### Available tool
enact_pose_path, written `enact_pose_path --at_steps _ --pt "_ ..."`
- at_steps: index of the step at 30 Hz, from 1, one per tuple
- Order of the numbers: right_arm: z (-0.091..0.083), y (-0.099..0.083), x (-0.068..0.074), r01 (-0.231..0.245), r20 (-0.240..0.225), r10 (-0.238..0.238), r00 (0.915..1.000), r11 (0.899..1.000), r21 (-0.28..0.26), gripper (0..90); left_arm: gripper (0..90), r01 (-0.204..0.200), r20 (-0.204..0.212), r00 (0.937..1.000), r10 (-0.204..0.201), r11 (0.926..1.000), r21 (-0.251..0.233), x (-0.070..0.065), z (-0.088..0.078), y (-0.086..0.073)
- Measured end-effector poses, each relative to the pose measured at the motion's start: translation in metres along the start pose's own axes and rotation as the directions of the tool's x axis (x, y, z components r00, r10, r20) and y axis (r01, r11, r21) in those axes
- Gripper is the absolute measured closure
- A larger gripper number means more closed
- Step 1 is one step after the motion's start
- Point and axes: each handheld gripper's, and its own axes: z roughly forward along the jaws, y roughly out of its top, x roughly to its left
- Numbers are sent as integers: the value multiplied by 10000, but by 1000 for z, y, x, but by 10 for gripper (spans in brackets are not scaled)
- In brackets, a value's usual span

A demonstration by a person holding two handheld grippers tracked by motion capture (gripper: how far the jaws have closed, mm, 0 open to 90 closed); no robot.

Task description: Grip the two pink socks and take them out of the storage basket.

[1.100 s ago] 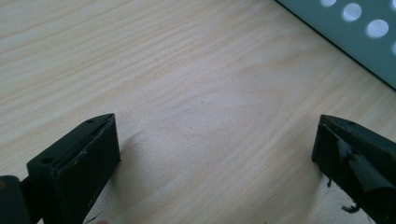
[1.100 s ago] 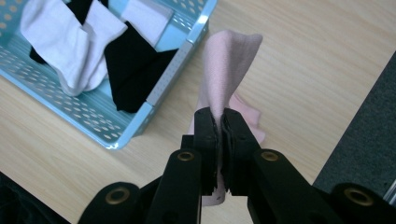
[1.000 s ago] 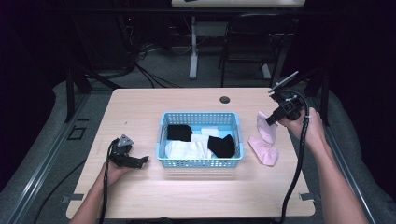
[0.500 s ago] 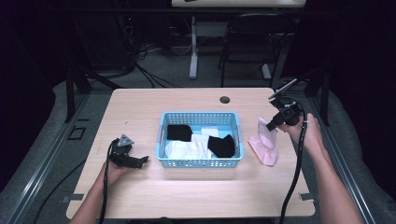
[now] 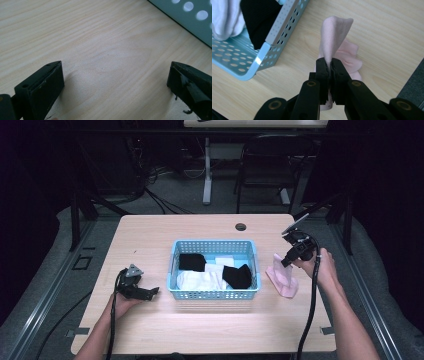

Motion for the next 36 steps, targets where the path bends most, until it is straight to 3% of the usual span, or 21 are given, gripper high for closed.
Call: enact_pose_path --at_steps 4,6,11,13,18,24,25,28,31,36 --pt "14 1 -4 53 -31 -52 10000 9993 361 854 8 1 3 10000 -1 10000 0 0 0 0" --pt "26 0 -7 -320 -79 322 9994 9991 276 854 8 5 2 10000 -5 10000 -2 0 0 0" --pt "50 -3 -14 -444 42 442 9990 9956 828 833 8 -1 -1 10000 1 10000 0 0 0 0" --pt "54 -5 -16 -528 34 527 9986 9956 775 805 8 3 1 10000 -3 10000 -3 0 0 0" --pt "43 -12 -18 -469 247 463 9986 9986 245 425 8 2 -1 10000 -2 10000 -1 0 0 0" --pt "15 -33 -16 -465 109 473 9988 9968 -643 127 8 2 -3 10000 -2 10000 -4 0 0 0" --pt "9 -41 -16 -404 236 421 9988 9968 -689 39 8 4 -4 10000 -4 10000 -4 0 0 0" --pt "3 -52 -14 -295 370 325 9988 9964 -796 0 8 0 -4 10000 0 10000 -2 0 0 0" --pt "-3 -76 -11 -368 367 421 9984 9900 -1364 0 8 0 -4 10000 0 10000 -2 0 0 0" --pt "1 -98 -8 -211 470 281 9985 9897 -1419 0 8 6 -5 10000 -6 10000 1 0 0 0"
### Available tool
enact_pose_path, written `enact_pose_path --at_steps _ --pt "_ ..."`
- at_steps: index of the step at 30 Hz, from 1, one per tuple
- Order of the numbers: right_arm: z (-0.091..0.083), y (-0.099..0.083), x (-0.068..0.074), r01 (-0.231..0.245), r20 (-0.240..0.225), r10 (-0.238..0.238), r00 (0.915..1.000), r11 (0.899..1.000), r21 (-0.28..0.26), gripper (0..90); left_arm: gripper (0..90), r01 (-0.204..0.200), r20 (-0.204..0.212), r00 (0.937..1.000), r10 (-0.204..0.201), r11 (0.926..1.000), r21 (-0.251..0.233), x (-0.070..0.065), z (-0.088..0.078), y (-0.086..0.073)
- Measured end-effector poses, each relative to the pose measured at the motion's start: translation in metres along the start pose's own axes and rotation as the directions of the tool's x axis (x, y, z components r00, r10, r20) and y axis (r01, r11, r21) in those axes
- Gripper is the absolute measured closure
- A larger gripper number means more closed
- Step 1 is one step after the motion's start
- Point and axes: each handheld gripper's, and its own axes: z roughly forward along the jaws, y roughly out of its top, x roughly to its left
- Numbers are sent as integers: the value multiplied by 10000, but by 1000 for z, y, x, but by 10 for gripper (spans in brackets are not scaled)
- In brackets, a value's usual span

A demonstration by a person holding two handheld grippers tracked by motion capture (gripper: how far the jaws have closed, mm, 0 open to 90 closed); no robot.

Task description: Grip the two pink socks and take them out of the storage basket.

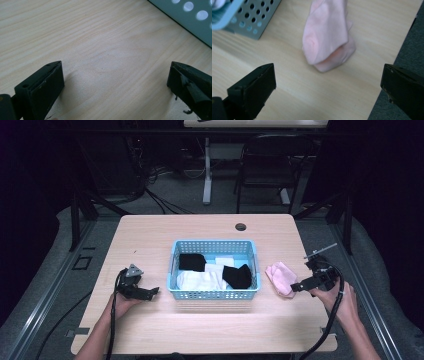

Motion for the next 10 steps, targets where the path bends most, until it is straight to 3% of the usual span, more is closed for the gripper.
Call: enact_pose_path --at_steps 2,5,6,10 --pt "5 -9 1 145 171 -152 9997 9991 402 0 8 0 4 10000 0 10000 3 0 0 0" --pt "12 -17 -1 38 -82 -34 10000 9990 435 0 8 -8 21 10000 8 10000 1 0 0 0" --pt "14 -19 -2 78 90 -84 9999 9977 673 0 8 -8 21 10000 8 10000 2 0 0 0" --pt "20 -22 -7 -37 83 30 10000 9963 864 0 8 0 27 10000 0 10000 6 0 0 0"
